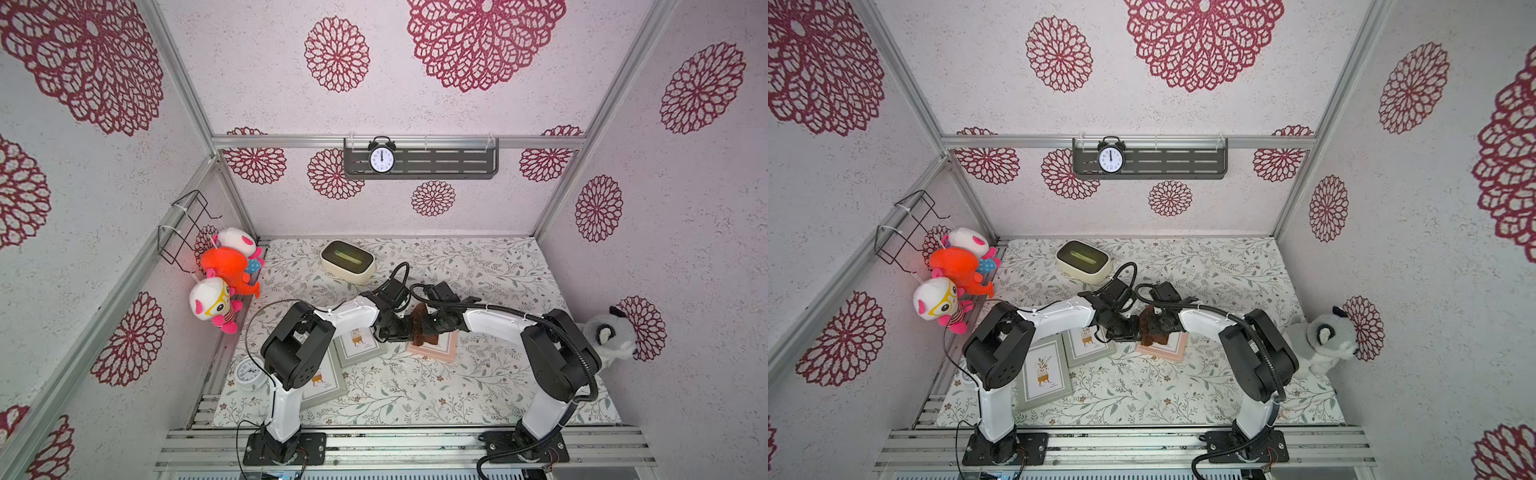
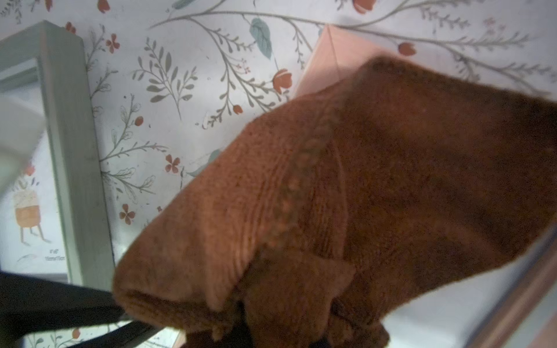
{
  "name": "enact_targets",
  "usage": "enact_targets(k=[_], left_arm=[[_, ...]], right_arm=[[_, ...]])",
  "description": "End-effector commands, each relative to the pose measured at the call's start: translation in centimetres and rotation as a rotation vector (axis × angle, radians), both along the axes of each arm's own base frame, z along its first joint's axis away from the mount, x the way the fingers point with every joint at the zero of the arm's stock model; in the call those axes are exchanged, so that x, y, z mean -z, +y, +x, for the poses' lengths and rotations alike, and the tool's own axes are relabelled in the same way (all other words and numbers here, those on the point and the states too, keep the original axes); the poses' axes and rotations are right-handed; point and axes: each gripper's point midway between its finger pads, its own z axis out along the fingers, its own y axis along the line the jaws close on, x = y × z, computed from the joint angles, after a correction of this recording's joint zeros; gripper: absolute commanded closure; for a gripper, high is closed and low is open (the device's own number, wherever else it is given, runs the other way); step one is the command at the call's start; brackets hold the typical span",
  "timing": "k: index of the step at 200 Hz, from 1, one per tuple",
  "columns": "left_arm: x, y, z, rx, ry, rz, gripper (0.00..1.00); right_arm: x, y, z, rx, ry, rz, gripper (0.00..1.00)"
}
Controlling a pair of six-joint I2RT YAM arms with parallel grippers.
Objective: Wipe the picture frame with a cloth
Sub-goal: Wipe the dirt from the picture frame.
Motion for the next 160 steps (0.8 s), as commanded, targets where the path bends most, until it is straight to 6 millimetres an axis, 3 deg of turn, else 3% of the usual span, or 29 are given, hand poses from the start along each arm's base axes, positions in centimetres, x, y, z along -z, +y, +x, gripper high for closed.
enact_targets(k=[1, 73, 99, 122, 160], left_arm=[[1.7, 0.0, -1.0, 0.033, 0.034, 0.061, 0.7], [2.9, 1.0, -2.1, 0.039, 0.069, 0.121, 0.73], [2.9, 1.1, -2.0, 0.031, 0.063, 0.13, 0.73], [2.9, 1.3, -1.8, 0.022, 0.059, 0.136, 0.74], [2.6, 1.3, -1.5, 0.008, 0.051, 0.131, 0.74]], right_arm=[[-0.1, -0.2, 1.0, -0.01, -0.027, -0.019, 1.0], [0.0, -1.9, 4.9, 0.048, -0.071, -0.042, 1.0], [0.0, -1.3, 5.2, 0.039, -0.069, -0.008, 1.0], [0.0, 0.2, 3.2, -0.009, -0.037, 0.041, 1.0], [0.6, 2.4, -2.5, -0.101, 0.052, 0.097, 1.0]])
